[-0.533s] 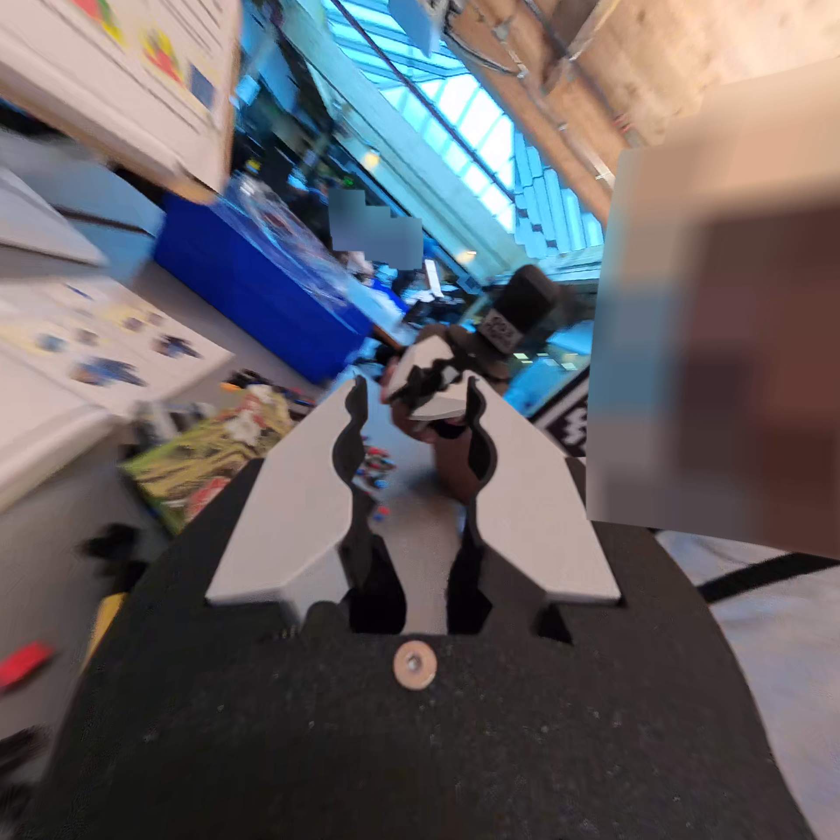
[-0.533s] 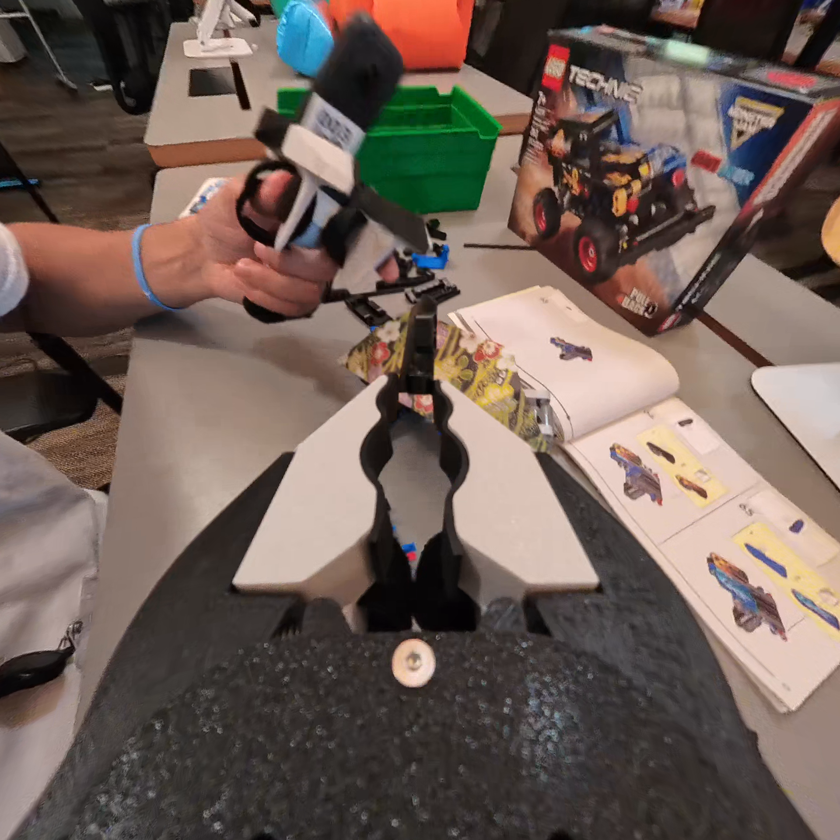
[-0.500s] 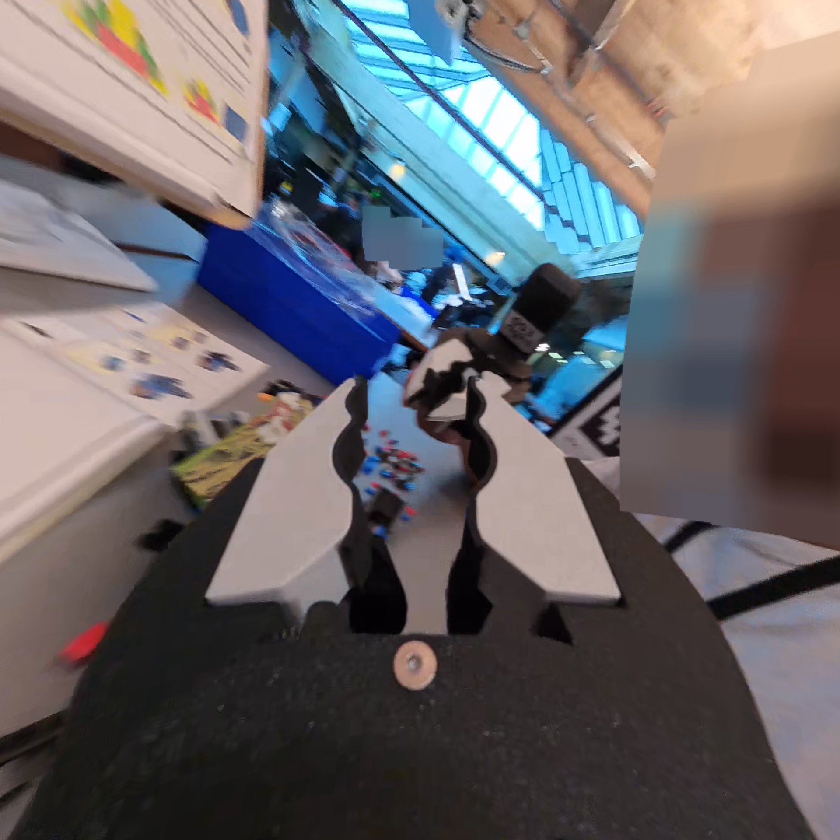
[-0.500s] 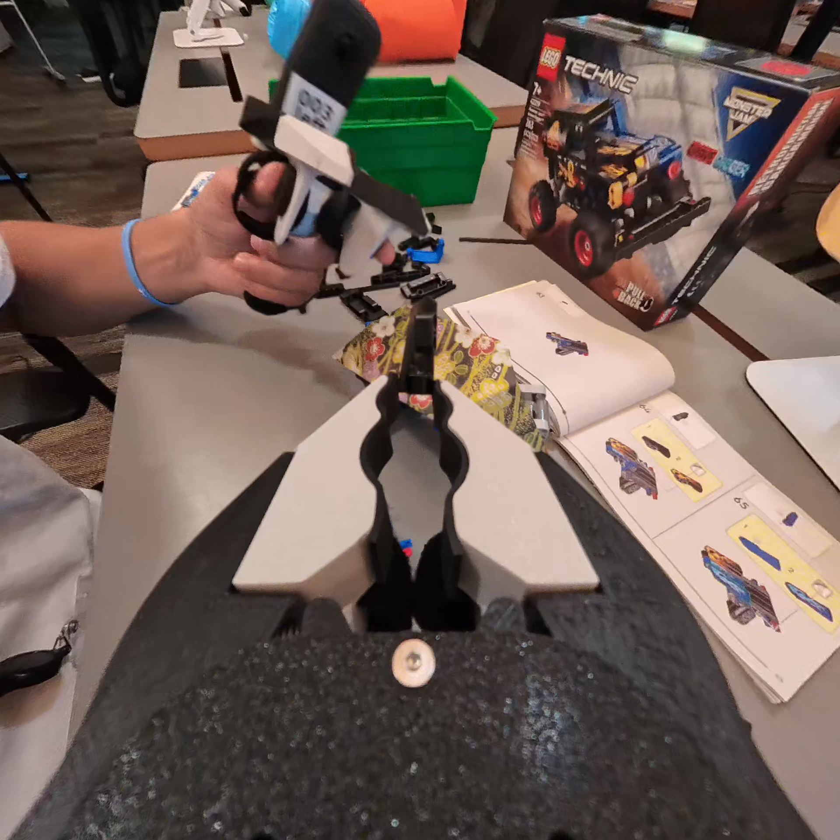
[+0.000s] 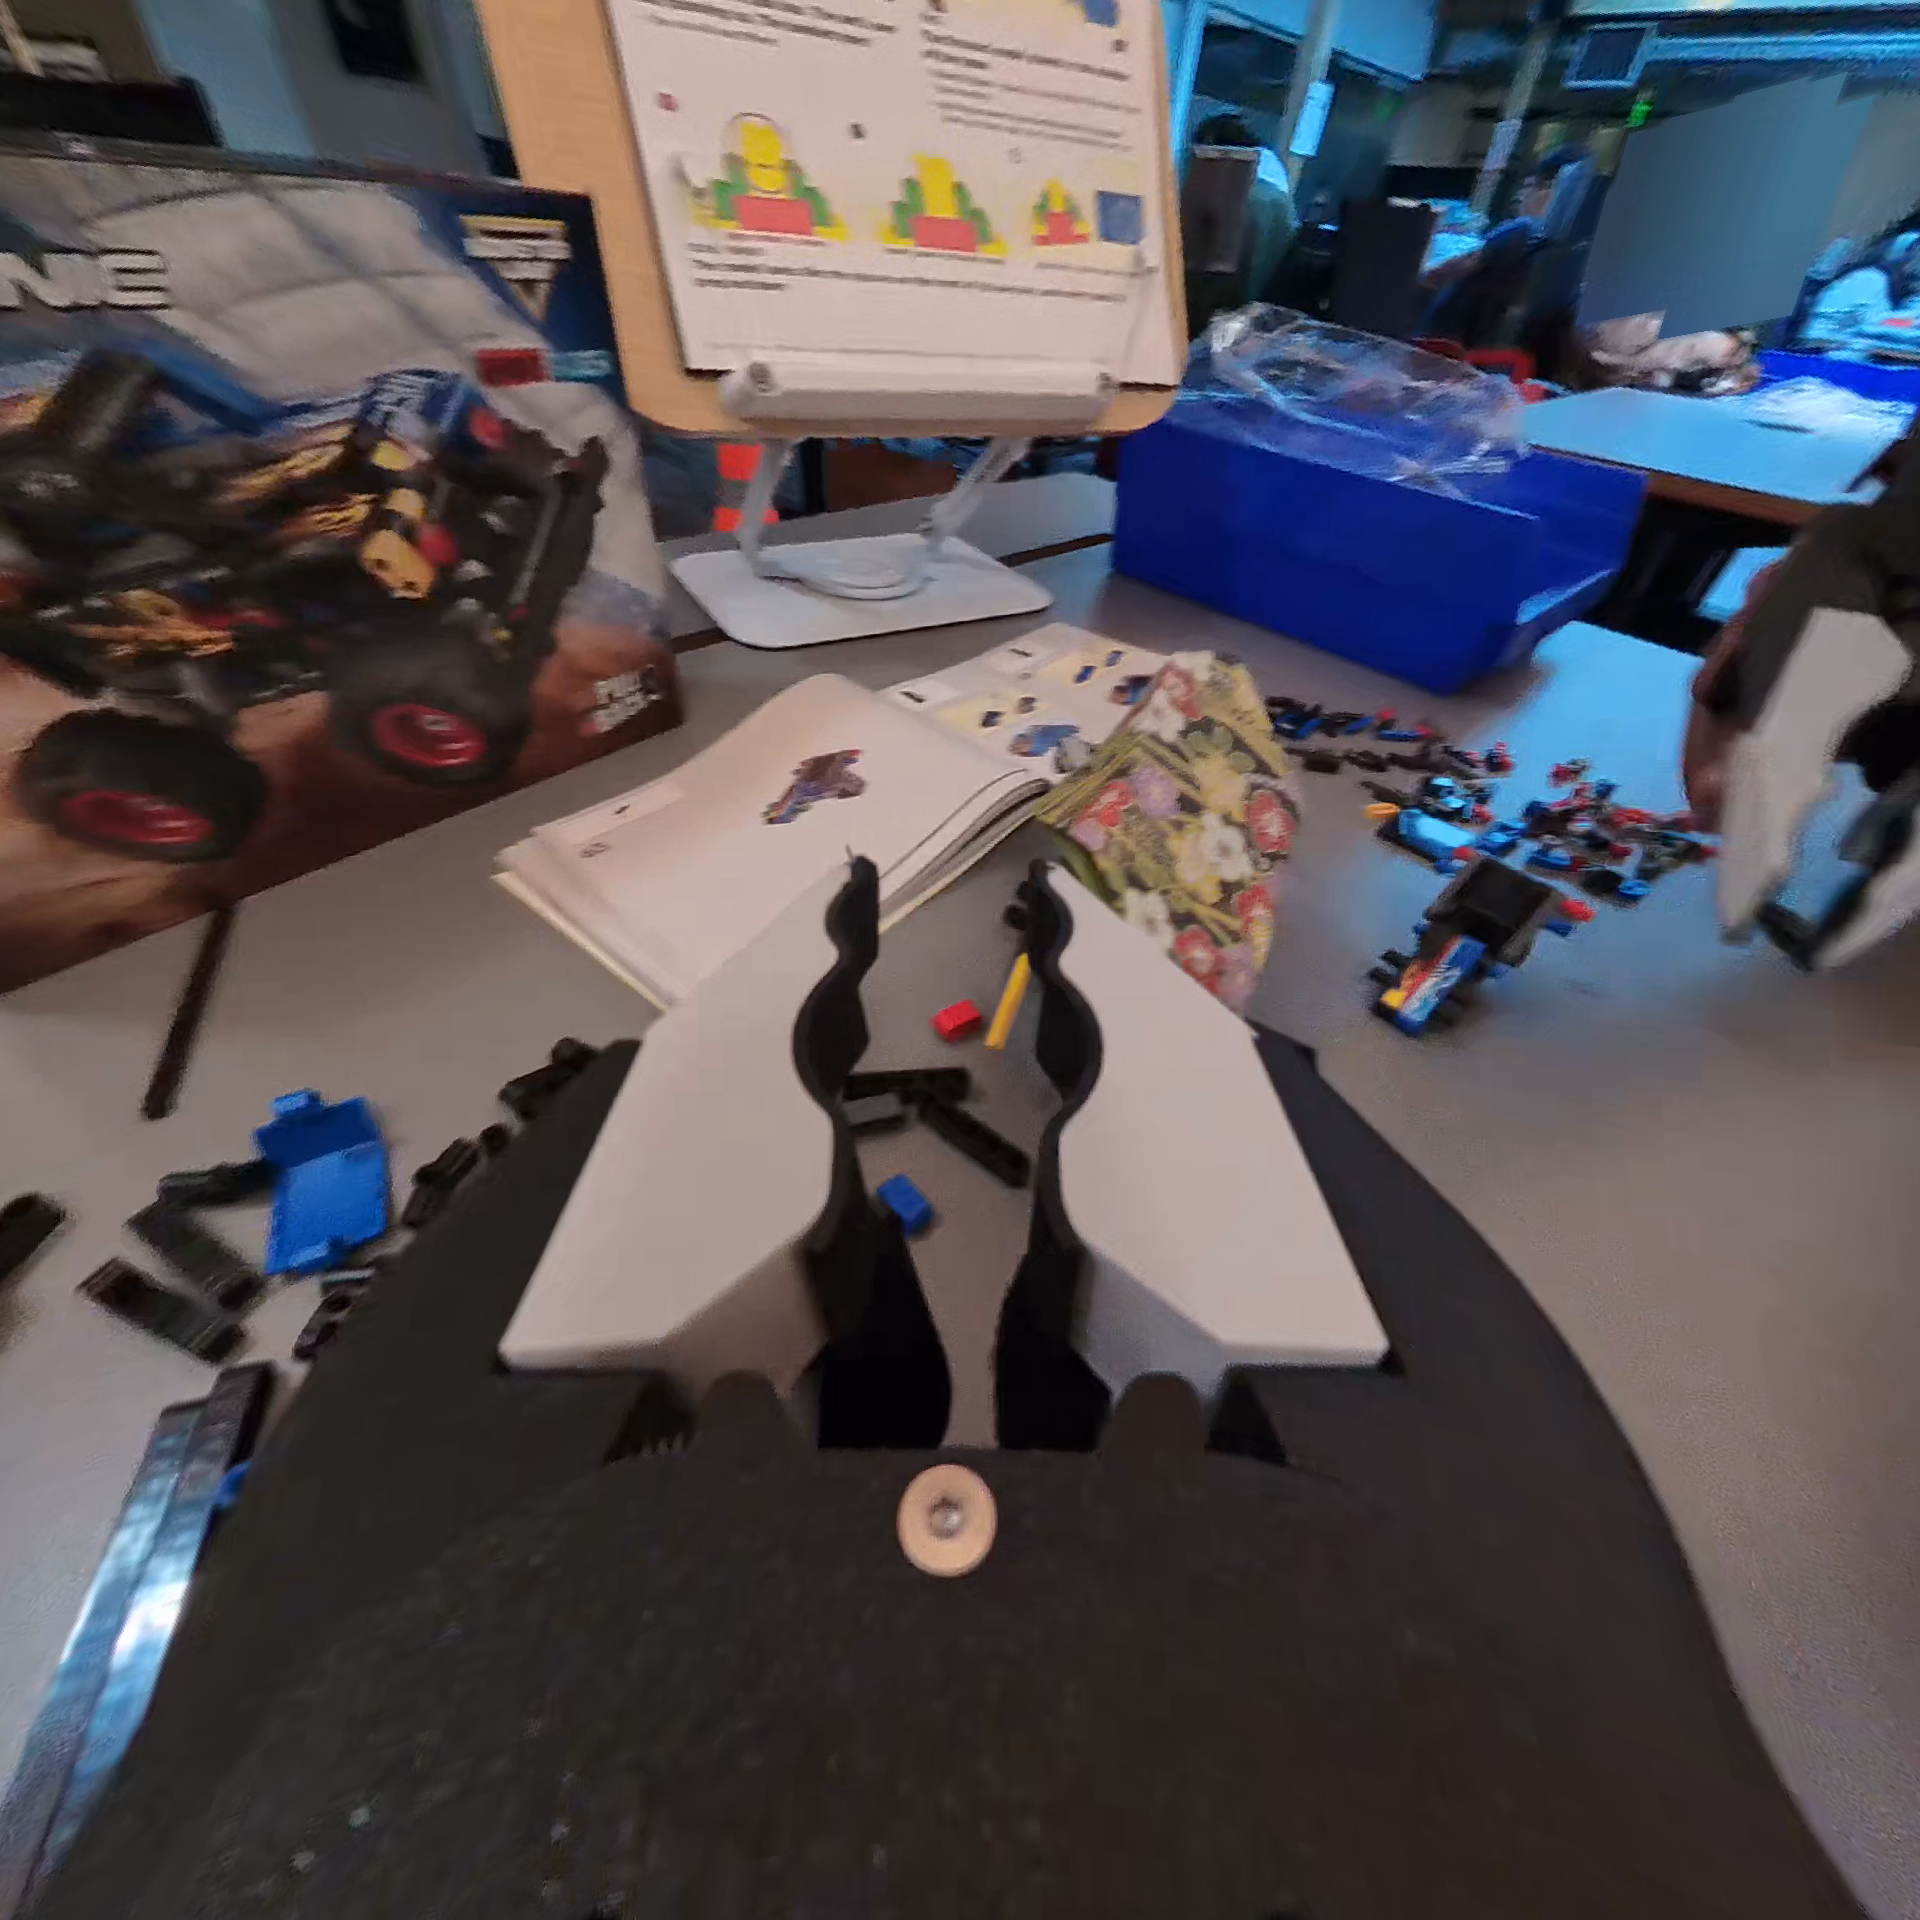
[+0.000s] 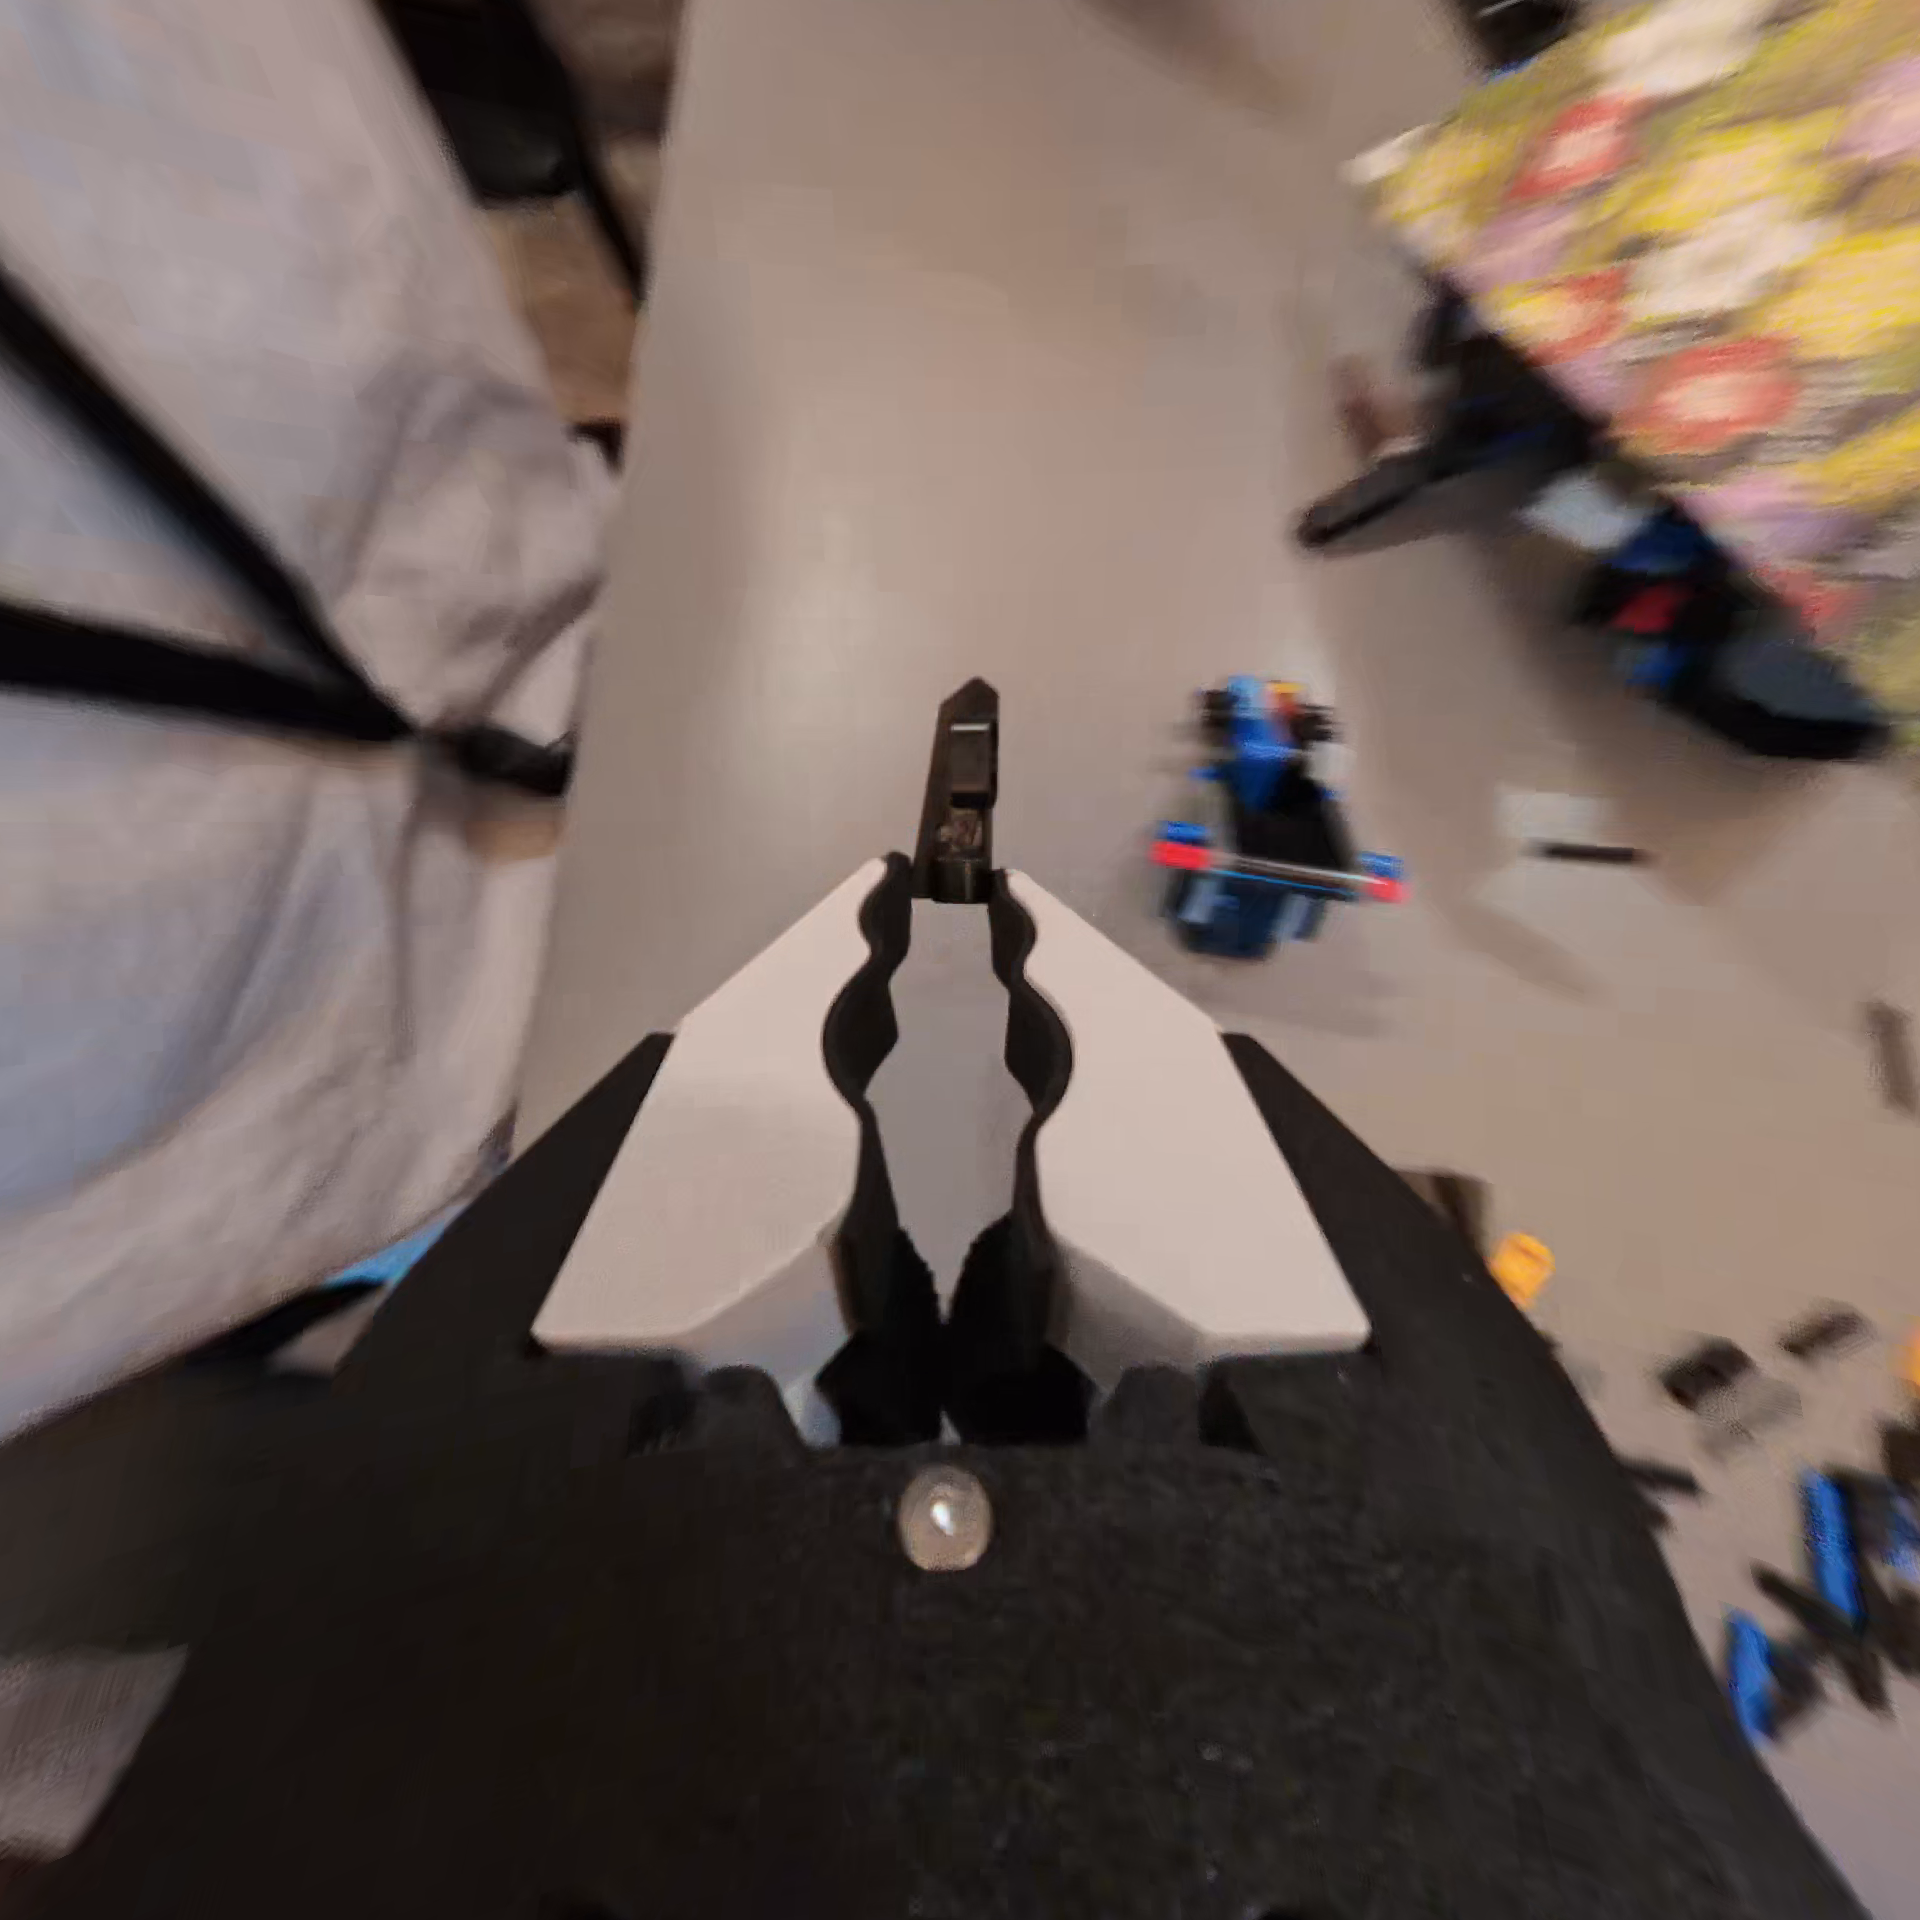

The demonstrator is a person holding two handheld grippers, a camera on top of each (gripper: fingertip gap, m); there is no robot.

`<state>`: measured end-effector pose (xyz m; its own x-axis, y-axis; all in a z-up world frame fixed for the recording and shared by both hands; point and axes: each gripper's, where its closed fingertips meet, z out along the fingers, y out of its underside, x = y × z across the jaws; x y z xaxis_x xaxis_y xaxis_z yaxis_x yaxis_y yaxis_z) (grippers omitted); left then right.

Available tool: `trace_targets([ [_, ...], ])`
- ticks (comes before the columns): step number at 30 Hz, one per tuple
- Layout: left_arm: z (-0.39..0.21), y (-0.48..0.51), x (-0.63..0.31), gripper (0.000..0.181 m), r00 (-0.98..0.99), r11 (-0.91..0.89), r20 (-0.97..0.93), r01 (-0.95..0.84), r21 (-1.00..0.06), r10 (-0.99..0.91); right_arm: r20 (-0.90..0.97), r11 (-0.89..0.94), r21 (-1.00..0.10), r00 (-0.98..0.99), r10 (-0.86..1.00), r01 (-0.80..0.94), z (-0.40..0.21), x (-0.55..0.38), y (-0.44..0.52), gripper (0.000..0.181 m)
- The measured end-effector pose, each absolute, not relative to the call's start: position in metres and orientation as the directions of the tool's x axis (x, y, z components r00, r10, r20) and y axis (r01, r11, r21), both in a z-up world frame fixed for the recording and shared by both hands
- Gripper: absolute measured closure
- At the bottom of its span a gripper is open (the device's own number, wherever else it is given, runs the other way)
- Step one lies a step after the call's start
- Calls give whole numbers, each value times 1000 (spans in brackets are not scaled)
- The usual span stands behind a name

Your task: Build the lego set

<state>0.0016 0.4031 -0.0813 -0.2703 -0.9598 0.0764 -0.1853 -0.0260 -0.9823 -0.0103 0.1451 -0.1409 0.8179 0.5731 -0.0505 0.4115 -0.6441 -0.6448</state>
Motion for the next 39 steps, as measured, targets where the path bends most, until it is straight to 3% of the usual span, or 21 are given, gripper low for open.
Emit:
trace_targets([
  [1, -84, 407, 1, 155, -257, -41, 91, -194, -980, -962, -65, -640, -622, 785, 616, 451, -149, -20, 143, 168],
  [5, -71, 400, 1, 155, -304, -78, 128, -172, -982, -944, -49, -616, -625, 764, 644, 479, -161, -28, 164, 168],
  [11, -79, 373, -6, 155, -363, 63, 6, -177, -982, -932, -109, -555, -801, 856, 506, 226, -132, -19, 211, 168],
  [17, -61, 323, -10, 155, -510, -134, 235, -227, -965, -828, 286, -393, -842, 924, 253, 368, -110, 31, 241, 167],
  [20, -78, 287, -7, 152, -531, -121, 320, -375, -919, -785, 614, -375, -698, 780, 125, 610, -102, 51, 244, 168],
  [23, -85, 256, -5, 152, -559, -120, 373, -437, -892, -740, 823, -361, -504, 564, 76, 785, -95, 50, 243, 167],
  [26, -92, 247, 4, 151, -535, -95, 344, -438, -894, -772, 936, -332, -310, 347, 54, 891, -90, 40, 241, 167],
  [30, -93, 228, 4, 154, -566, -65, 332, -439, -896, -755, 978, -314, -174, 201, 55, 933, -91, 29, 237, 167],
  [32, -98, 227, 6, 160, -555, -24, 286, -430, -902, -781, 986, -294, -137, 159, 54, 946, -90, 22, 235, 167],
  [33, -97, 226, 5, 173, -564, -10, 267, -417, -909, -782, 988, -295, -120, 143, 59, 948, -90, 21, 235, 167],
  [35, -101, 223, 2, 175, -581, 41, 230, -414, -909, -781, 990, -299, -102, 126, 60, 949, -91, 21, 235, 167],
  [37, -103, 224, 1, 177, -585, 117, 129, -363, -924, -801, 981, -294, -149, 178, 74, 944, -95, 20, 234, 167],
  [39, -108, 231, 2, 177, -570, 246, -29, -307, -920, -821, 945, -280, -266, 307, 112, 922, -101, 17, 234, 165],
])
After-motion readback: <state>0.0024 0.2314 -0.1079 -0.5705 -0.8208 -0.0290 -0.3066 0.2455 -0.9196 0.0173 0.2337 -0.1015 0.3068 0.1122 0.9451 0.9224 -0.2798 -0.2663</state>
